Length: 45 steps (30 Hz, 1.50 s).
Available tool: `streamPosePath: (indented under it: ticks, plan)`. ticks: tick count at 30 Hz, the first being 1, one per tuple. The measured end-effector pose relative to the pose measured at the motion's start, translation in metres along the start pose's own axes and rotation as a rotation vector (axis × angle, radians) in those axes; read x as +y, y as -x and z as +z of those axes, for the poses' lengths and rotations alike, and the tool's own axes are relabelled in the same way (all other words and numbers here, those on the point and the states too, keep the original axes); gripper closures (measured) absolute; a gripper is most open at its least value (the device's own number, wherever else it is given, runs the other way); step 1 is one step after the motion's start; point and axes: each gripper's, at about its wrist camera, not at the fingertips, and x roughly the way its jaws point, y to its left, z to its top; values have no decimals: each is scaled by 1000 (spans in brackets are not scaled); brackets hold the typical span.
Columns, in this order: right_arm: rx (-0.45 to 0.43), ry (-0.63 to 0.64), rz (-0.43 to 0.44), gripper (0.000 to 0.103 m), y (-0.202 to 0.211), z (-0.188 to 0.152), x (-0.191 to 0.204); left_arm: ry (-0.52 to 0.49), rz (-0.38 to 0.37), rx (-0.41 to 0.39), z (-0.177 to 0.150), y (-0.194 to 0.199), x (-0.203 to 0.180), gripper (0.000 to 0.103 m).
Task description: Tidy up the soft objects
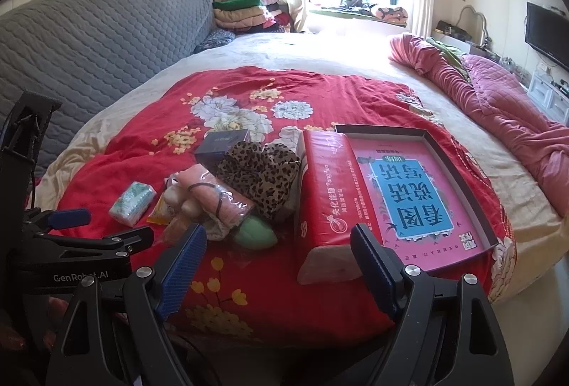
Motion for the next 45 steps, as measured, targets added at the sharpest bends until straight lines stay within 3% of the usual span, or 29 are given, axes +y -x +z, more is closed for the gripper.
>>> streamPosePath:
  ticks: [32, 45]
  plan:
    - [3, 0, -7, 19, 2, 1, 2, -12, -2, -9, -1, 5, -1, 2]
    - [8, 33, 14, 19, -7, 1, 12, 38, -21, 3, 1, 0, 13, 2]
